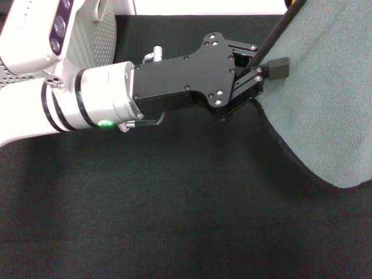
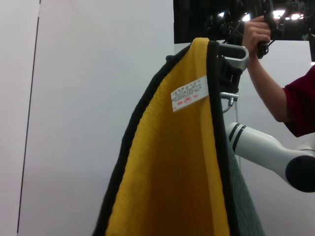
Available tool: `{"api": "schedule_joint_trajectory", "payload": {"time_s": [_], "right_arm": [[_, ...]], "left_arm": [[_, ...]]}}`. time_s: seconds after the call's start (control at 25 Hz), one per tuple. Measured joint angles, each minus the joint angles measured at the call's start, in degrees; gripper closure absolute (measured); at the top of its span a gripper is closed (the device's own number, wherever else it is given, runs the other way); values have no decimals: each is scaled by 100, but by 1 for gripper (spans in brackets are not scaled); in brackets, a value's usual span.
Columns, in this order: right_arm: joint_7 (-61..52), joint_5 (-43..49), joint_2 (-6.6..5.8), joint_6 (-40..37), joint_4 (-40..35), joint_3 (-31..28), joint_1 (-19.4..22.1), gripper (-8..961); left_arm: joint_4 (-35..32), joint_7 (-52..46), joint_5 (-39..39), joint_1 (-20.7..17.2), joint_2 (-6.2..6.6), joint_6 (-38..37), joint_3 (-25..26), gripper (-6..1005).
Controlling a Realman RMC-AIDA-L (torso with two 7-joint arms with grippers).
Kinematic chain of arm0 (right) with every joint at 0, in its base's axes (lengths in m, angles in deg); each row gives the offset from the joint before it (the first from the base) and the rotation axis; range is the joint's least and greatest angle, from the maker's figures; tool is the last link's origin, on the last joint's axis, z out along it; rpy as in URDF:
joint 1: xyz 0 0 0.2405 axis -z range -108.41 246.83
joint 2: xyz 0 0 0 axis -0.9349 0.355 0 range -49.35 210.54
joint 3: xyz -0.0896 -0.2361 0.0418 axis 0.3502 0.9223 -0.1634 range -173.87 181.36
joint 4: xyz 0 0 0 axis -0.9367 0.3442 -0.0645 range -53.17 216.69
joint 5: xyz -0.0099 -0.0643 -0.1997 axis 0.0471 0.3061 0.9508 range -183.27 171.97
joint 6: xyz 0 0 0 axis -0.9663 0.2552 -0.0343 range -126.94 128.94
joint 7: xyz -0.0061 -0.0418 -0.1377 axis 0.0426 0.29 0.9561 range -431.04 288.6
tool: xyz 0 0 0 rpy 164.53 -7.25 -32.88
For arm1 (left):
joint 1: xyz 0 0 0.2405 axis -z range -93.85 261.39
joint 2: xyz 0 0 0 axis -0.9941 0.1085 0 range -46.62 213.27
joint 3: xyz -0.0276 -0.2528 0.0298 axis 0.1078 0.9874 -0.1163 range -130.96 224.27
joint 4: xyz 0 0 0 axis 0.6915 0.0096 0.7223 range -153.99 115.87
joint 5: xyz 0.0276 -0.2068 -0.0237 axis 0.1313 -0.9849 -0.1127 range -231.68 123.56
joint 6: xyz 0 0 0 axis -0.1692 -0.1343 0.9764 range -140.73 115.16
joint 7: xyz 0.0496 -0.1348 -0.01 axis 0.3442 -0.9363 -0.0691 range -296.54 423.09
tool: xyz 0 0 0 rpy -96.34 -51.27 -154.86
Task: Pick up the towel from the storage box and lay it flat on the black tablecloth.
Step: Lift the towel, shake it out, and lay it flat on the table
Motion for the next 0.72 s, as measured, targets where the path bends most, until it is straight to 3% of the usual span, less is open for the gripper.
{"api": "schedule_joint_trajectory", "payload": {"time_s": [0.72], "right_arm": [[59, -178, -9, -2, -73, -407, 335, 928]], "left_arm": [[-38, 1, -33, -102, 22, 97, 32, 949]]}}
